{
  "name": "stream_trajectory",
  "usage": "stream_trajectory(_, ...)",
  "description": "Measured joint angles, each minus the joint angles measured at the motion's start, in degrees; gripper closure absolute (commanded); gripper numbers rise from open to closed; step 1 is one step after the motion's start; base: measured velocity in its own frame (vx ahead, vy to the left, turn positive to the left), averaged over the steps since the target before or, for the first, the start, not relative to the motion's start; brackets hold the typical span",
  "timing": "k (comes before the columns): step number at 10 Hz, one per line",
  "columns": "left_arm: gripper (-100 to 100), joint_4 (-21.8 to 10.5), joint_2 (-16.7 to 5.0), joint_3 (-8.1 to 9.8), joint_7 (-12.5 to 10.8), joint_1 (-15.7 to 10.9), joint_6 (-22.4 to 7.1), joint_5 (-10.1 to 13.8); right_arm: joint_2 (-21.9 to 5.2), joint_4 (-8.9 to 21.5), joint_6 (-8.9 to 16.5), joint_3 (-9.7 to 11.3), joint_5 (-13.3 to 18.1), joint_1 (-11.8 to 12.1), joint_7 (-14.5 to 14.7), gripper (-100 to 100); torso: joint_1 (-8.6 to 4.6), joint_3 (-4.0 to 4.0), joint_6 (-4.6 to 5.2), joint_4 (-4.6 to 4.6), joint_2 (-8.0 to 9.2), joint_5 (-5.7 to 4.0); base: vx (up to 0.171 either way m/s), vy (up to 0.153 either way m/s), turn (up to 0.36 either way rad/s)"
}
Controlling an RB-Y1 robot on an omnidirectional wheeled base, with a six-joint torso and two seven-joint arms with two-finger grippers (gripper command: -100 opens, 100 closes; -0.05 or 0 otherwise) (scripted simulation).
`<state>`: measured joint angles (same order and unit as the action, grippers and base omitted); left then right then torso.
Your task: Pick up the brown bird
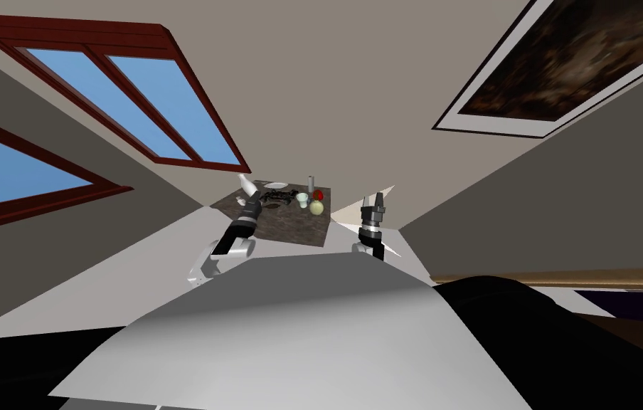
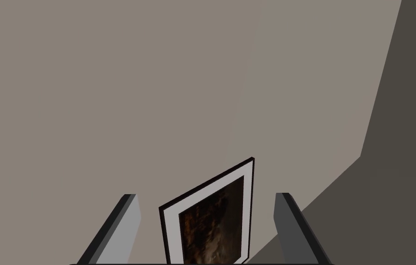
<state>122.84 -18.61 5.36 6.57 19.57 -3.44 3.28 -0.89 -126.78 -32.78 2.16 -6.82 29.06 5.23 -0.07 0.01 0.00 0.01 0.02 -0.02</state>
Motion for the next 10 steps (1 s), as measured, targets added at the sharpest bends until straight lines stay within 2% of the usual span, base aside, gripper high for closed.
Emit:
stream_trajectory(7, -100, -2.86, -2.54, 1.82, 0.31, -3.90, -11.05, 0.59, 0.00, 0.00, 0.00, 0.00, 0.00, 0.00, 0.00, 0, 0.05, -0.03, 0.00, -0.01, -0.06, 0.01, 0.002, -0.011, -0.019)
stream_trajectory(10, -100, -3.29, -2.99, 2.33, 0.52, -5.02, -15.60, 0.71, 0.00, 0.00, 0.00, 0.00, 0.00, 0.00, 0.00, 0, 0.08, -0.04, 0.00, -0.01, -0.07, 0.01, 0.006, -0.001, -0.020)
